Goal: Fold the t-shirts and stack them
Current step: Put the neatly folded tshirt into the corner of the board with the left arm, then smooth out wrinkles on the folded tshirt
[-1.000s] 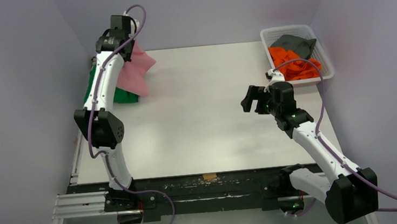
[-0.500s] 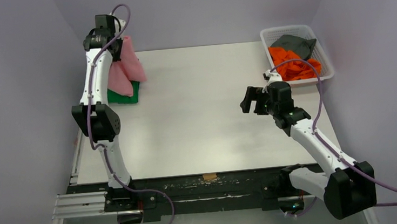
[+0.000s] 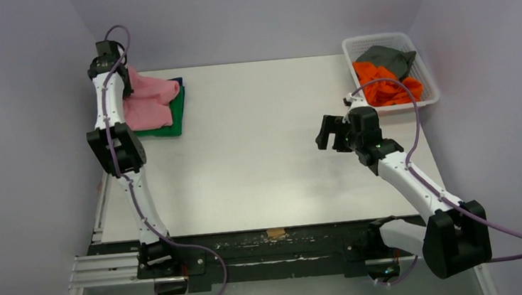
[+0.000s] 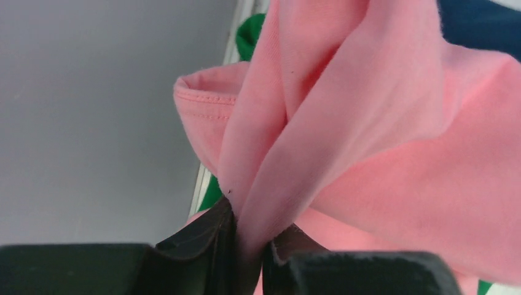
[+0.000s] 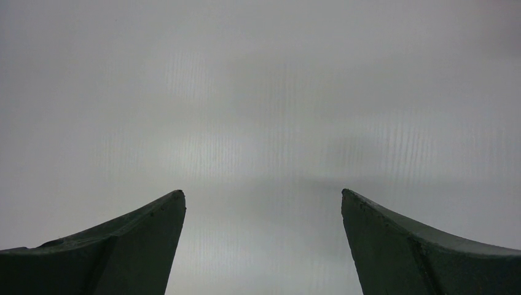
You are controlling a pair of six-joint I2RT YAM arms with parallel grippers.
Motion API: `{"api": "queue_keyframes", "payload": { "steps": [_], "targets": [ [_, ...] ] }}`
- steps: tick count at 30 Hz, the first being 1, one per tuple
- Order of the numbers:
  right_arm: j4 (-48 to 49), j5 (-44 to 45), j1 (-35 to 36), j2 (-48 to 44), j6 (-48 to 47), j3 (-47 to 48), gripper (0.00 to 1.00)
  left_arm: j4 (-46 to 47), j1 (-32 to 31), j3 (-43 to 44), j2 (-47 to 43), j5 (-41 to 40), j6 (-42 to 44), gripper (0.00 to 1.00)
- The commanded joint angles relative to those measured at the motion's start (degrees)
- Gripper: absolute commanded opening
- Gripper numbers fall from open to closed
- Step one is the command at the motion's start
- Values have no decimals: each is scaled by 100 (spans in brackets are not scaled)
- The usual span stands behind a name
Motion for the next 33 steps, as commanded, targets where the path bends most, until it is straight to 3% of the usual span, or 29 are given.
{"api": "queue_keyframes", "payload": {
  "steps": [1, 4, 6, 7, 10, 11, 15, 20, 23, 28, 30, 33],
  "targets": [
    [73, 187, 11, 90, 21, 254, 97, 511, 178, 335, -63, 129, -644, 22],
    [62, 165, 12, 163, 23, 285, 97, 670, 180, 263, -33, -81, -669, 27],
    [58, 189, 13, 182, 23, 282, 97, 657, 189, 346, 18, -323, -717, 38],
    [38, 187, 13, 193, 28, 287, 97, 630, 188, 371, 27, -501, -776, 48],
    [11, 187, 12, 188, 30, 307, 97, 486, 173, 366, -157, -553, -962, 98],
    [16, 187, 13, 182, 24, 315, 97, 477, 166, 293, -300, -528, -1024, 100],
    [17, 189, 10, 112, 36, 288, 97, 479, -33, -305, -1154, -213, -1149, 100],
    [21, 145, 13, 14, 50, 238, 97, 1004, -683, -1980, -2476, 1003, -690, 100],
    [-32, 68, 10, 8, 29, 282, 97, 1123, -1151, -2833, -2928, 1216, -327, 94],
    [-82, 46, 13, -62, 14, 267, 97, 855, -1369, -3180, -2763, 1026, -454, 77],
    [-64, 40, 13, -87, 16, 233, 97, 589, -1361, -2940, -2442, 782, -454, 70],
    [-13, -17, 8, -45, 19, 231, 97, 242, -1357, -2510, -1892, 1028, -543, 59]
  ]
}}
